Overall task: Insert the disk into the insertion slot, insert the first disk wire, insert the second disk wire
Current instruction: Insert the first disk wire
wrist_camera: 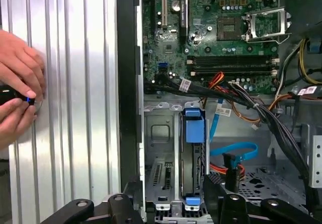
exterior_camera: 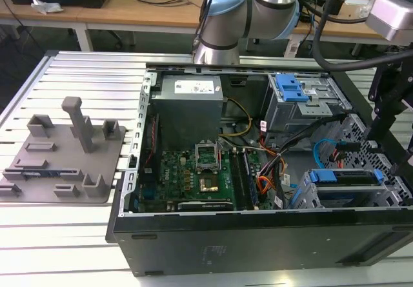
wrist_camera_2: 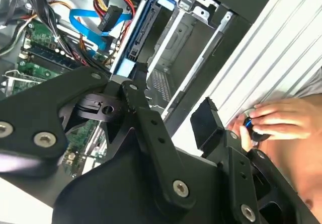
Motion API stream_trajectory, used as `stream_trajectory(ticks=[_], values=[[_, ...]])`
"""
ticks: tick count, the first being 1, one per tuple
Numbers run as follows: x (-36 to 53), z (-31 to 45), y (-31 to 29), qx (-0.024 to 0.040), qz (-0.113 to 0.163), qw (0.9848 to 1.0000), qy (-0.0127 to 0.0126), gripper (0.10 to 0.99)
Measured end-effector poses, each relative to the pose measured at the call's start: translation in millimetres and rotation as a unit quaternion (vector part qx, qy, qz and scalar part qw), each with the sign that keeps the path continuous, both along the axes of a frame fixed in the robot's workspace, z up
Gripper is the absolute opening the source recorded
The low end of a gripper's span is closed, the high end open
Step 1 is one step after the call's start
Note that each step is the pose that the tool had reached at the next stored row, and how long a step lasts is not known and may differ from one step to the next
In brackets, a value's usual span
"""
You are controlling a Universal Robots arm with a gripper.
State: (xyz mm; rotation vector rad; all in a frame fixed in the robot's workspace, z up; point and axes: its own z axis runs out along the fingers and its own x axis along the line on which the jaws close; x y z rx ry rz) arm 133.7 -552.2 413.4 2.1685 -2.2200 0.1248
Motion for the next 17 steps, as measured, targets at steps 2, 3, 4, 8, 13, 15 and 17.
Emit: stream_trajectory(ticks=[2,3,4,8,13,15,17], values=[[-0.2,-1.0,0.2,-0.0002,-0.023,0.9997,-0.0006,0.624],[-0.2,-1.7,0.2,-0.0002,-0.029,0.9996,-0.0006,0.624],[-0.3,-2.6,0.3,-0.0008,-0.032,0.9995,-0.0007,0.624],[-0.4,-4.0,20.9,-0.0412,-0.033,0.9986,-0.002,0.624],[1.6,-4.3,53.6,-0.0434,-0.033,0.9985,-0.0021,0.624],[3.8,-5.2,65.5,-0.0445,-0.033,0.9985,-0.0021,0.624],[5.6,-7.1,73.6,-0.0511,-0.033,0.9982,-0.0023,0.624]])
